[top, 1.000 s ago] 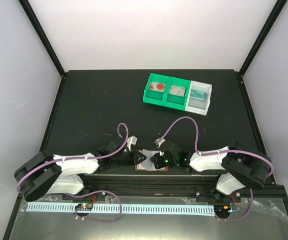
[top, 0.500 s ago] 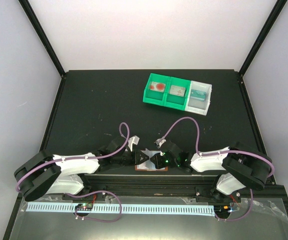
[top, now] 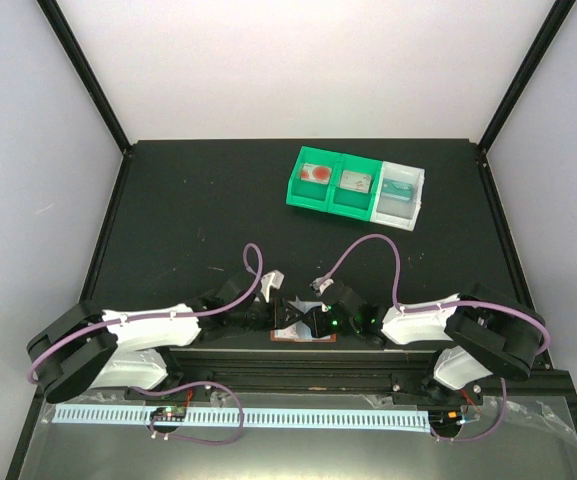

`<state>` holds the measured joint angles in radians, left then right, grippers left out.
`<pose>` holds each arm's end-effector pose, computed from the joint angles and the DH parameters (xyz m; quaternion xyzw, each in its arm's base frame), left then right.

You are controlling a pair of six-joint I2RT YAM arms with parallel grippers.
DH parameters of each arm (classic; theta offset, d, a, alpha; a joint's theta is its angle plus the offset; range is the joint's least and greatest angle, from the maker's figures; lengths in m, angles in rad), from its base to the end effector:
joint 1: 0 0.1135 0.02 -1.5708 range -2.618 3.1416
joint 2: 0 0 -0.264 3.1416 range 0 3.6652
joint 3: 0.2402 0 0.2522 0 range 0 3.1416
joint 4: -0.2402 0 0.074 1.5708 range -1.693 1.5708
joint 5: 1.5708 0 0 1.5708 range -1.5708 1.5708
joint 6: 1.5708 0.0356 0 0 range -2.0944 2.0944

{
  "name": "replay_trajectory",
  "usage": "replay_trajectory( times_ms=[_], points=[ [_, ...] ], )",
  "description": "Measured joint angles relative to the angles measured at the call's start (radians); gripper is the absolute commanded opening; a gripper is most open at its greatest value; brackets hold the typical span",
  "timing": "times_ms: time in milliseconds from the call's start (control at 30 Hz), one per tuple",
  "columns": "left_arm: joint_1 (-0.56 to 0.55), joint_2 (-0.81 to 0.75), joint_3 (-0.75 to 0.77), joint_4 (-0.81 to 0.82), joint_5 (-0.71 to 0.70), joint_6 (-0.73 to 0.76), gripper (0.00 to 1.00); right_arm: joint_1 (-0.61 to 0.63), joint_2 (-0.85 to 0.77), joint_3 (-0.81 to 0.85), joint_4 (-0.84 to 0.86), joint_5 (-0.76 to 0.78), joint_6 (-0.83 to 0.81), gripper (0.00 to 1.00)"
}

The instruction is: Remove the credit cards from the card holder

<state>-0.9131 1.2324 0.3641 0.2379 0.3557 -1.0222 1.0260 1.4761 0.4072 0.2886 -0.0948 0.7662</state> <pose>0.1266 -0.1842 0.1510 0.0322 0.8805 -0.4567 0.1231 0.1232 0.2098 0.1134 -0.1375 0.9117 0.3277 0.2061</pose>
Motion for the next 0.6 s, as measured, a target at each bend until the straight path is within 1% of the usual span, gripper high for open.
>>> replay_trajectory(
  times_ms=[233, 600],
  points=[
    [-0.031, 0.059, 0.022, 0.021, 0.003, -0.002, 0.31, 0.000, -0.047, -0.021, -0.012, 0.023, 0.003, 0.11],
    [-0.051, 0.112, 0.047, 0.059, 0.006, -0.007, 0.32, 0.000, -0.196, -0.047, -0.119, 0.097, 0.021, 0.11]
  ],
)
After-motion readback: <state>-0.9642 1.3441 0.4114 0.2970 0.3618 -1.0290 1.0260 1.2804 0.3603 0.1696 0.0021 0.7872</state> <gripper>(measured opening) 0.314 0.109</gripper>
